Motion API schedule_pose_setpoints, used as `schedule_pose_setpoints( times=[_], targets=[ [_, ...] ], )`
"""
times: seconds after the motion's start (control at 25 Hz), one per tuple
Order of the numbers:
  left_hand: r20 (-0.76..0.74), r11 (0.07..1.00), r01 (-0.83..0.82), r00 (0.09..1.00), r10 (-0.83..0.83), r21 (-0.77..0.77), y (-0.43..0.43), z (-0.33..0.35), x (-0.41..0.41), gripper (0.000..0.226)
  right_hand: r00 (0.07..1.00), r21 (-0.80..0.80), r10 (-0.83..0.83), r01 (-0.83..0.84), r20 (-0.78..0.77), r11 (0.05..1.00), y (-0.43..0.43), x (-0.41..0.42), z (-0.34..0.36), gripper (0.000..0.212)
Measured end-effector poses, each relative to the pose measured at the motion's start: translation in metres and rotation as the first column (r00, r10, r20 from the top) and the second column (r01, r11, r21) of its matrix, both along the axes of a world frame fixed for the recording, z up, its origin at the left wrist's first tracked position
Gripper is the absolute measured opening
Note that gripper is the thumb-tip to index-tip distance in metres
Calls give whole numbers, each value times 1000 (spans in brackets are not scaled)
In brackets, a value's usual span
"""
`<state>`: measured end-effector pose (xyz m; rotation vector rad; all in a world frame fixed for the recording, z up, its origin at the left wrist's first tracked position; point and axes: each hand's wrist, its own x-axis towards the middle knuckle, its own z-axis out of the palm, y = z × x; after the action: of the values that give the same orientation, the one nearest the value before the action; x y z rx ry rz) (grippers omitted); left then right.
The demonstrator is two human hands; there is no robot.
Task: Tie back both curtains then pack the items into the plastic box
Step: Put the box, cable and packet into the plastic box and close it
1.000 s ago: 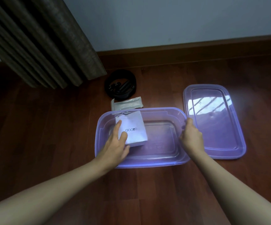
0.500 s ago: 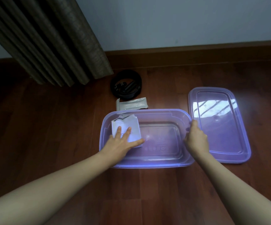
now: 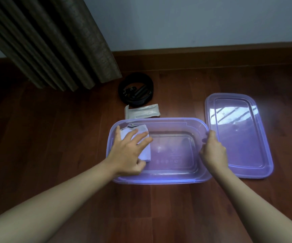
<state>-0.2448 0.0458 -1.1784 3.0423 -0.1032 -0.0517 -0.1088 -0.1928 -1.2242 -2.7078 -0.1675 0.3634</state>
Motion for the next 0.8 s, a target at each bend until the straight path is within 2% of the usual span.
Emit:
schedule_pose_setpoints(
  times=[0.04, 0.08, 0.12, 0.2, 0.28, 0.32, 0.4, 0.48, 0.6, 0.72, 0.8],
  targets=[
    [156, 993, 6, 988, 13, -122, 6, 1, 10, 56, 1000, -1, -1, 1, -1, 1000, 0, 0, 0, 28],
    [227, 968, -8, 972, 66, -249, 13, 2, 26, 46, 1000, -1, -2, 2, 0, 1000, 0, 1, -1, 29],
    [224, 931, -67, 962, 155, -359, 21, 3, 44, 37, 1000, 0, -4, 4, 1, 1000, 0, 1, -2, 30],
    [108, 831, -267, 926, 362, -488, 40, -5, 85, 28, 1000, 3, -11, 11, -1, 1000, -1, 1, -2, 31],
    [-39, 724, -473, 849, 527, -501, 64, -20, 118, 31, 1000, -2, -22, 22, -3, 1000, -2, 1, -3, 30],
    [-150, 642, -582, 787, 598, -498, 76, -28, 129, 35, 1000, -5, -26, 26, -3, 1000, -2, 0, -5, 29],
    [-317, 510, -713, 684, 657, -481, 93, -38, 141, 38, 1000, -4, -26, 26, 4, 1000, -2, 1, -9, 30],
    [-380, 520, -736, 672, 635, -433, 100, -45, 145, 40, 1000, -13, -23, 23, 14, 1000, -2, 1, -10, 30],
    [-344, 567, -719, 692, 635, -401, 100, -54, 146, 41, 1000, -45, -26, 26, 11, 999, -1, 1, -6, 31],
    [-287, 528, -750, 649, 705, -399, 93, -55, 149, 33, 1000, -46, -20, 21, 13, 999, 0, -1, -3, 31],
    [-306, 490, -785, 606, 734, -380, 92, -57, 154, 29, 1000, -53, -20, 21, 14, 998, 0, -1, -3, 32]
  ],
)
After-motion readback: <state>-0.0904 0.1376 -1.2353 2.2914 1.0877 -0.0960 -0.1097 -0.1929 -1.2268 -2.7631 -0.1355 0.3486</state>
